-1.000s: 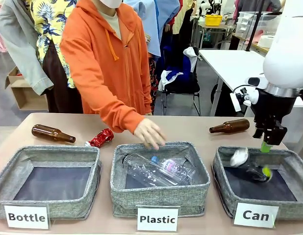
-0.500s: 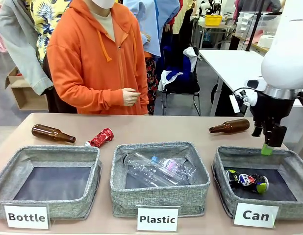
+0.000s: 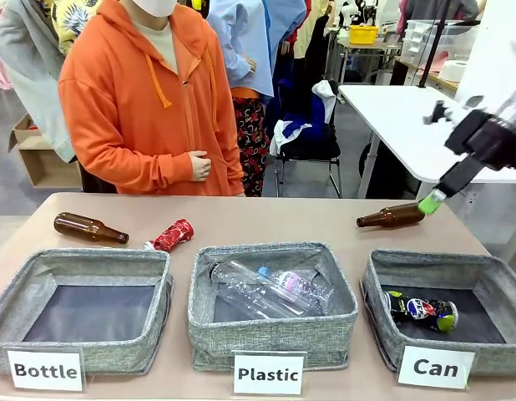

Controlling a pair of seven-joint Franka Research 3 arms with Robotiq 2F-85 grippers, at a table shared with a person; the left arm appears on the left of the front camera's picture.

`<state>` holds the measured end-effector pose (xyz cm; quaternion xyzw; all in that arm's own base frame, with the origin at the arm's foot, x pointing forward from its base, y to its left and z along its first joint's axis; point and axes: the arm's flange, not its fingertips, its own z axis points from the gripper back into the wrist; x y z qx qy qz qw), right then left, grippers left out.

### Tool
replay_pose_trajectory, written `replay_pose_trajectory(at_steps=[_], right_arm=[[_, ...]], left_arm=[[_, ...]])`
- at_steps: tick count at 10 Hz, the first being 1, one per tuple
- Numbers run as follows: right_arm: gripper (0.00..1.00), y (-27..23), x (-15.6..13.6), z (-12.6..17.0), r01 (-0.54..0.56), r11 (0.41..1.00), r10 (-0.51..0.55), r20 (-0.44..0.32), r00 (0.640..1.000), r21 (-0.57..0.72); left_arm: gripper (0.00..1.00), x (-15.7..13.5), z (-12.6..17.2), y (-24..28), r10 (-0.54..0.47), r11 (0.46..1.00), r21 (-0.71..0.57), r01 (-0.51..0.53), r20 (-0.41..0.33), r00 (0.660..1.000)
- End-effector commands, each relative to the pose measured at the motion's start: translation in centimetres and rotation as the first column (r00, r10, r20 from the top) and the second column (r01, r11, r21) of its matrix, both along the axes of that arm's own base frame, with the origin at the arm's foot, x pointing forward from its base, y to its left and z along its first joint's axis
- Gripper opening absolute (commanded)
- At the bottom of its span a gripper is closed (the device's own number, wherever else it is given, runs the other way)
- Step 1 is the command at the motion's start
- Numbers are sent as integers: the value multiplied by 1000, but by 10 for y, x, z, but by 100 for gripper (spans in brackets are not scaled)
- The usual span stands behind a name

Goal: Sort the can waste into the basket.
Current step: Pick up the can waste from the table and place it in the right Fabric basket.

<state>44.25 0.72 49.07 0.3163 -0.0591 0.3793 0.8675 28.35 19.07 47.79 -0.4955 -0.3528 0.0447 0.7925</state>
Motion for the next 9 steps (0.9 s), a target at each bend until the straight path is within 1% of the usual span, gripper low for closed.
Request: replay_pose_trajectory(at_steps=[1, 2, 3, 5, 6, 7, 8, 9], right_arm=[[100, -34, -6, 1, 617, 602, -593, -234, 770, 507], [100, -55, -14, -2, 638, 557, -614, -254, 747, 531], [100, -78, -25, -6, 647, 514, -627, -268, 732, 563], [100, -132, -54, -19, 680, 361, -694, -304, 653, 638], [100, -156, -65, -28, 699, 298, -726, -321, 608, 650], [100, -184, -71, -41, 681, 242, -715, -347, 607, 691], [100, -204, -75, -58, 710, 180, -731, -391, 560, 681], [100, -183, -70, -34, 709, 413, -653, -356, 668, 572]], left_arm=[[94, 2, 0, -1, -2, 1000, -3, 2, 28, 1000], [94, 2, 0, -1, -2, 1000, -3, 2, 28, 1000], [94, 2, 0, -1, -2, 1000, -3, 2, 28, 1000], [94, 2, 0, -1, -2, 1000, -3, 2, 28, 1000], [94, 2, 0, -1, -2, 1000, -3, 2, 28, 1000], [94, 2, 0, -1, -2, 1000, -3, 2, 28, 1000], [94, 2, 0, -1, -2, 1000, -3, 2, 28, 1000], [94, 2, 0, -1, -2, 1000, -3, 2, 28, 1000]])
